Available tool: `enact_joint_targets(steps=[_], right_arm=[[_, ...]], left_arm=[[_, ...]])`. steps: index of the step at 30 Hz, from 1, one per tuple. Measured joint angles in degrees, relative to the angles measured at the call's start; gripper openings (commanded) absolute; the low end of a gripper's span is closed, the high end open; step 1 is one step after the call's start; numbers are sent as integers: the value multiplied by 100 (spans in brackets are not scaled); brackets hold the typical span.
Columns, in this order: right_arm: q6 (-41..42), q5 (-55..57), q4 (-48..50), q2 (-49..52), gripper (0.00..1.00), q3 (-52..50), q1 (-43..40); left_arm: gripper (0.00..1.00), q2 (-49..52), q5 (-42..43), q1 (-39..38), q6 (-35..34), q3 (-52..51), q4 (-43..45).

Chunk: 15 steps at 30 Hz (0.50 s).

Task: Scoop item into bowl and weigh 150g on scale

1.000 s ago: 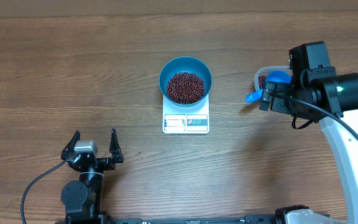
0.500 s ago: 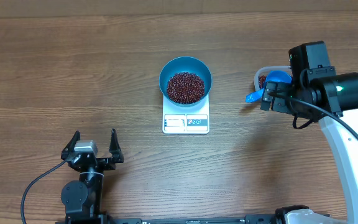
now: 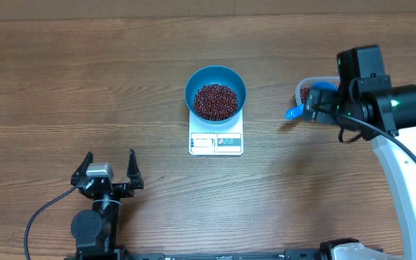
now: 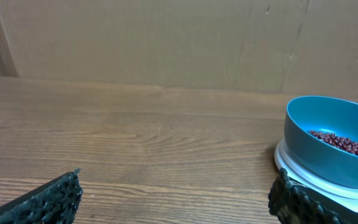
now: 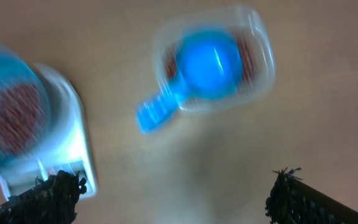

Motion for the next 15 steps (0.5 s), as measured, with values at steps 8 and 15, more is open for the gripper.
enact_joint_targets(steps=[8, 15], right_arm=[[2, -170, 2538, -981, 100, -1250, 0], [0, -780, 5034, -2149, 100, -3298, 0]], left_arm=[[100, -2, -17, 0, 0, 0, -2], [100, -4, -20, 0, 0, 0, 4]])
